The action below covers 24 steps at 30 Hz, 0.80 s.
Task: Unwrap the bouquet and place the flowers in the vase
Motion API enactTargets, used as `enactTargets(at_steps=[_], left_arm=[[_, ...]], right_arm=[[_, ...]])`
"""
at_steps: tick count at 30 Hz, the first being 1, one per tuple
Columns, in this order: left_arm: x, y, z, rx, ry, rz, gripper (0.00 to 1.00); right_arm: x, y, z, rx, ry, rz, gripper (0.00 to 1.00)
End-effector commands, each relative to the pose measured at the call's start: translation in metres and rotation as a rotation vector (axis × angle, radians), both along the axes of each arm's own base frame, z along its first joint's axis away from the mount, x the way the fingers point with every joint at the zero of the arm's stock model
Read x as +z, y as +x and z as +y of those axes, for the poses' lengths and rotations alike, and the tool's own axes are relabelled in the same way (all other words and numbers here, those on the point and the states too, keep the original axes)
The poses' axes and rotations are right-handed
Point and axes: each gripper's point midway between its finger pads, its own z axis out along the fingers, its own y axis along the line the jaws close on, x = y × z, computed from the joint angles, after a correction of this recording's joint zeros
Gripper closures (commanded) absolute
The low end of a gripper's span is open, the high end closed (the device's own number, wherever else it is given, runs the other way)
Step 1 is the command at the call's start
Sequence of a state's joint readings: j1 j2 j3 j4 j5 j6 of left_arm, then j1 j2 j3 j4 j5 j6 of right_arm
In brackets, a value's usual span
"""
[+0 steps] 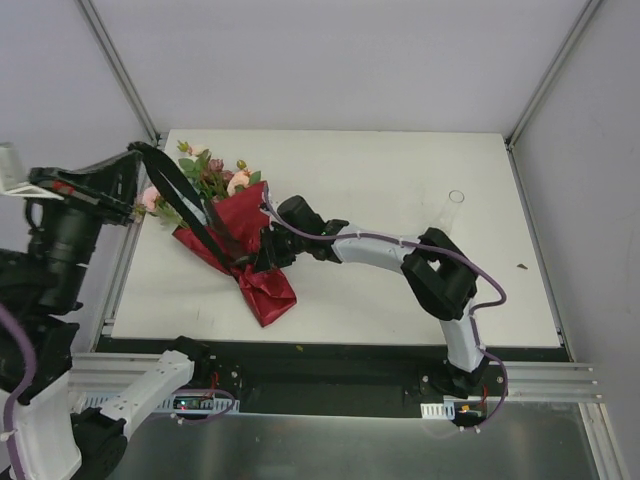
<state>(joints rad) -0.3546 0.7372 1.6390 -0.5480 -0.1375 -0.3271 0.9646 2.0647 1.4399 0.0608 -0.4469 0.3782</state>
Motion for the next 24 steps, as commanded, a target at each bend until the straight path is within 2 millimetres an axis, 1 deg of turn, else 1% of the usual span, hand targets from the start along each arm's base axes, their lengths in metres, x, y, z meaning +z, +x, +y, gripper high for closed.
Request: enactTargets(at_steps=[1, 2, 3, 5, 6, 7, 8, 9, 10, 11, 12, 13, 14, 15, 16, 17, 18, 19, 20, 21, 22, 23, 24], left_arm=[[0.084, -0.023, -0.008, -0.084, -0.037, -0.223, 1.0], [0.102, -0.029, -0.006, -0.085, -0.052, -0.267, 1.0], [0.114, -0.033, -0.004, -0.083, -0.064, -0.302, 1.0], [0.135, -0.035, -0.005, -0.09, -0.089, -0.346, 1.0], [0.141, -0.034, -0.008, -0.102, -0.093, -0.354, 1.0], [0.151, -0.04, -0.011, -0.13, -0.097, -0.379, 1.0], [0.149, -0.026, -0.019, -0.15, -0.111, -0.349, 1.0], [0.149, -0.024, -0.028, -0.193, -0.11, -0.343, 1.0], [0.147, -0.017, -0.035, -0.218, -0.112, -0.326, 1.0], [0.146, -0.017, -0.042, -0.257, -0.122, -0.313, 1.0], [0.142, -0.014, -0.046, -0.272, -0.124, -0.297, 1.0], [0.134, -0.008, -0.05, -0.28, -0.124, -0.267, 1.0], [0.13, -0.007, -0.052, -0.292, -0.136, -0.251, 1.0], [0.126, -0.005, -0.053, -0.297, -0.139, -0.235, 1.0], [0.117, -0.002, -0.056, -0.304, -0.141, -0.211, 1.0], [0.114, -0.003, -0.059, -0.323, -0.153, -0.197, 1.0], [0.109, -0.001, -0.062, -0.334, -0.156, -0.18, 1.0], [0.1, 0.004, -0.065, -0.345, -0.156, -0.152, 1.0], [0.095, 0.005, -0.069, -0.361, -0.171, -0.131, 1.0], [0.09, 0.006, -0.072, -0.377, -0.17, -0.113, 1.0], [0.08, 0.011, -0.076, -0.385, -0.173, -0.084, 1.0], [0.076, 0.011, -0.078, -0.399, -0.186, -0.067, 1.0], [0.072, 0.011, -0.081, -0.414, -0.187, -0.053, 1.0]], right_arm=[[0.09, 0.008, -0.003, 0.025, 0.08, -0.163, 0.8], [0.103, 0.009, -0.002, 0.033, 0.095, -0.188, 0.77], [0.112, 0.008, -0.005, 0.038, 0.097, -0.199, 0.76], [0.126, 0.009, -0.007, 0.05, 0.101, -0.241, 0.7], [0.14, 0.008, -0.01, 0.054, 0.102, -0.263, 0.67], [0.146, 0.007, -0.012, 0.066, 0.1, -0.28, 0.65], [0.155, 0.006, -0.015, 0.098, 0.105, -0.332, 0.56], [0.17, 0.003, -0.022, 0.114, 0.113, -0.368, 0.5], [0.18, 0.001, -0.025, 0.135, 0.124, -0.408, 0.44], [0.191, -0.005, -0.029, 0.17, 0.144, -0.44, 0.31], [0.215, -0.008, -0.036, 0.215, 0.182, -0.547, 0.25], [0.229, -0.012, -0.04, 0.242, 0.203, -0.597, 0.19], [0.24, -0.019, -0.044, 0.277, 0.215, -0.631, 0.11], [0.261, -0.024, -0.05, 0.311, 0.24, -0.719, 0.07], [0.284, -0.026, -0.054, 0.314, 0.27, -0.77, 0.04], [0.297, -0.029, -0.056, 0.327, 0.291, -0.801, 0.01], [0.309, -0.032, -0.059, 0.33, 0.312, -0.83, 0.0], [0.327, -0.033, -0.059, 0.327, 0.345, -0.865, 0.0], [0.337, -0.035, -0.058, 0.333, 0.38, -0.879, 0.03], [0.343, -0.037, -0.056, 0.333, 0.402, -0.884, 0.04], [0.348, -0.039, -0.054, 0.324, 0.424, -0.876, 0.04], [0.352, -0.034, -0.05, 0.294, 0.44, -0.899, 0.04], [0.354, -0.039, -0.048, 0.285, 0.449, -0.904, 0.04]])
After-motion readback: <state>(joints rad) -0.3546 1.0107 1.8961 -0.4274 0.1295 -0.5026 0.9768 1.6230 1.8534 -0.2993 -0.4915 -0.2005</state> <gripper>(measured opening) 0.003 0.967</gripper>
